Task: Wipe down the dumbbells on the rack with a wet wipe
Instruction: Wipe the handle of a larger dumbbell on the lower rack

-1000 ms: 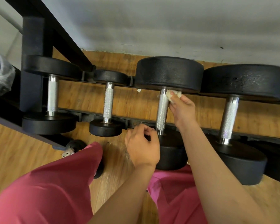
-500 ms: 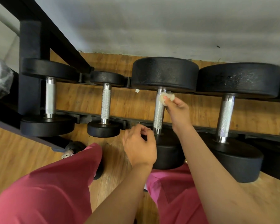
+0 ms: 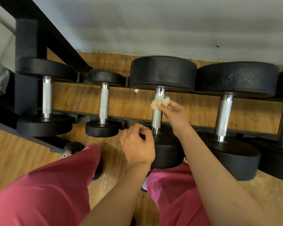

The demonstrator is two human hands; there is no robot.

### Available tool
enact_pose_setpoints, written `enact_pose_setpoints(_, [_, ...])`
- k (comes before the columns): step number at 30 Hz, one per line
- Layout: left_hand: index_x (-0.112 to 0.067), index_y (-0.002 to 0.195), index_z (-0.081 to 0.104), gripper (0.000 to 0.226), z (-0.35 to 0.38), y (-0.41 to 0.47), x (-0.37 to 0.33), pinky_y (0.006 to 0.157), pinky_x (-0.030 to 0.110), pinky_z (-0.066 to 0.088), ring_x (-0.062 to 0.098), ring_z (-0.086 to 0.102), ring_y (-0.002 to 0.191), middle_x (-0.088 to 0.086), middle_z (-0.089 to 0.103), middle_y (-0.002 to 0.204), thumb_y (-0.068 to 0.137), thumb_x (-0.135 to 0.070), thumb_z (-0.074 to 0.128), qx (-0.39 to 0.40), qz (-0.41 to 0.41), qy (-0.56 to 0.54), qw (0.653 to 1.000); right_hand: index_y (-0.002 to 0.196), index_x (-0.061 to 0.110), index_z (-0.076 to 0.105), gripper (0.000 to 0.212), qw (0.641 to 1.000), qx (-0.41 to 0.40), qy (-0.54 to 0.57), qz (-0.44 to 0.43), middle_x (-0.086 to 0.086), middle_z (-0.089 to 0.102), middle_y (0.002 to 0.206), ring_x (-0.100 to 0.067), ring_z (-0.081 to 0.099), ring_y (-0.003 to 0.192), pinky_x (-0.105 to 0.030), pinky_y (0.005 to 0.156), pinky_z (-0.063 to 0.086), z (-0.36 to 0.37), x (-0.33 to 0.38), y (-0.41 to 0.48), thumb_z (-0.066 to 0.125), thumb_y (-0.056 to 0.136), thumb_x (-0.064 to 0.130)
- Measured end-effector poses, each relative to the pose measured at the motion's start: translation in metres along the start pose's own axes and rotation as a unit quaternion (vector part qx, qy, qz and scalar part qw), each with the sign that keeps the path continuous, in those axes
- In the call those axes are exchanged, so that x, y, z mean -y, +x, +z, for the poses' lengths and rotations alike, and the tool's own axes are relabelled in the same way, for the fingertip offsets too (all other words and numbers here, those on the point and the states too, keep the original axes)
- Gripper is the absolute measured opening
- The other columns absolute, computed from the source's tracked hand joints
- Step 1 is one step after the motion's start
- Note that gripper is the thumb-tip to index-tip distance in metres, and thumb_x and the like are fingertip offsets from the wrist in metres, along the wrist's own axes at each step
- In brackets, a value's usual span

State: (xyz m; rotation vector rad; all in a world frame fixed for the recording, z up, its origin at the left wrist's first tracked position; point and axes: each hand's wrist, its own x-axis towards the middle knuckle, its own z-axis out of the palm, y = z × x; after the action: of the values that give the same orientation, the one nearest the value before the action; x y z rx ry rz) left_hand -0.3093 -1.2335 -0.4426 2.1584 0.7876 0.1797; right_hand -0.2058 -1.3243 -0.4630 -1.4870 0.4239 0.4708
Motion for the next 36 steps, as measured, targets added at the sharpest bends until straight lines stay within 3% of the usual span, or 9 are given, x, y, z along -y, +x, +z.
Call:
enact_pose_setpoints(4, [-0.023,0.076,0.056,0.014,-0.001,-0.001,-0.001,0.082,0.030,0.034,0.005,0.038,0.085,-0.019,0.049,0.071,0.090,-0.019,0.058,0.002,-0.002,0.002,1.000,0.119,0.013,0.067,0.027,0.999,-0.039,0.019,-0.019,0.011,0.069,0.103,0.009,0.058,0.092,-0.008,0.071,0.038,-0.002,-0.004,-0.002,0.064,0.092,0.017])
enact_pose_setpoints(8, [-0.023,0.075,0.056,0.014,-0.001,-0.001,-0.001,0.083,0.031,0.037,0.006,0.038,0.082,-0.019,0.048,0.069,0.086,-0.030,0.050,-0.003,0.004,-0.006,1.000,0.117,0.016,0.066,0.025,1.000,-0.025,-0.008,-0.015,0.014,0.066,0.101,0.010,0.055,0.091,-0.010,0.075,0.036,-0.010,-0.002,-0.003,0.063,0.093,0.016])
enact_pose_setpoints(11, [-0.022,0.077,0.058,0.013,0.000,-0.001,-0.002,0.083,0.032,0.036,0.006,0.039,0.085,-0.020,0.048,0.071,0.089,-0.022,0.057,-0.003,0.003,-0.003,1.000,0.116,0.018,0.067,0.027,0.999,0.013,-0.050,-0.003,0.014,0.065,0.103,0.009,0.054,0.091,-0.012,0.075,0.036,-0.011,-0.002,-0.004,0.068,0.089,0.021])
enact_pose_setpoints(14, [-0.022,0.078,0.059,0.012,-0.001,-0.001,-0.001,0.081,0.030,0.035,0.007,0.040,0.089,-0.018,0.048,0.071,0.090,-0.021,0.057,-0.001,-0.005,0.001,1.000,0.113,0.017,0.069,0.021,0.998,-0.009,-0.063,-0.020,0.012,0.066,0.103,0.008,0.055,0.094,-0.014,0.087,0.036,-0.018,-0.006,-0.006,0.063,0.093,0.014])
enact_pose_setpoints(17, [-0.022,0.078,0.058,0.012,-0.001,-0.001,-0.001,0.082,0.029,0.035,0.008,0.040,0.089,-0.018,0.048,0.071,0.090,-0.020,0.057,-0.002,-0.004,-0.001,1.000,0.105,0.023,0.068,0.018,0.996,0.011,-0.080,-0.031,0.016,0.066,0.094,0.021,0.057,0.079,0.001,0.068,0.038,-0.021,-0.006,-0.007,0.066,0.091,0.013])
enact_pose_setpoints(19, [-0.021,0.078,0.059,0.012,-0.001,-0.001,-0.003,0.082,0.029,0.034,0.008,0.040,0.089,-0.019,0.047,0.071,0.090,-0.021,0.057,-0.002,-0.005,0.000,1.000,0.107,0.021,0.069,0.021,0.993,0.035,-0.109,-0.033,0.016,0.067,0.095,0.023,0.057,0.075,0.004,0.061,0.038,-0.019,-0.006,-0.005,0.071,0.087,0.018])
enact_pose_setpoints(24, [-0.021,0.080,0.059,0.011,-0.001,-0.001,0.000,0.079,0.029,0.032,0.009,0.040,0.091,-0.019,0.046,0.071,0.091,-0.021,0.057,0.001,-0.010,0.005,1.000,0.108,0.014,0.072,0.020,0.986,0.042,-0.158,-0.043,0.015,0.066,0.097,0.023,0.055,0.075,0.003,0.061,0.038,-0.027,-0.010,-0.004,0.067,0.090,0.020])
enact_pose_setpoints(33, [-0.022,0.077,0.058,0.013,0.000,0.001,0.000,0.085,0.035,0.040,0.005,0.037,0.082,-0.019,0.048,0.069,0.090,-0.022,0.056,-0.006,0.010,0.003,1.000,0.103,0.011,0.074,0.017,0.956,0.062,-0.281,-0.058,0.000,0.071,0.106,-0.011,0.064,0.099,-0.026,0.087,0.049,-0.031,-0.002,-0.008,0.071,0.086,0.013])
enact_pose_setpoints(36, [-0.023,0.077,0.060,0.012,-0.001,0.001,-0.002,0.083,0.038,0.043,0.009,0.043,0.085,-0.016,0.051,0.071,0.089,-0.022,0.058,0.003,0.009,0.002,1.000,0.102,0.012,0.074,0.015,0.951,0.061,-0.293,-0.074,0.000,0.071,0.101,-0.010,0.063,0.094,-0.020,0.078,0.046,-0.031,0.005,-0.023,0.068,0.089,0.017])
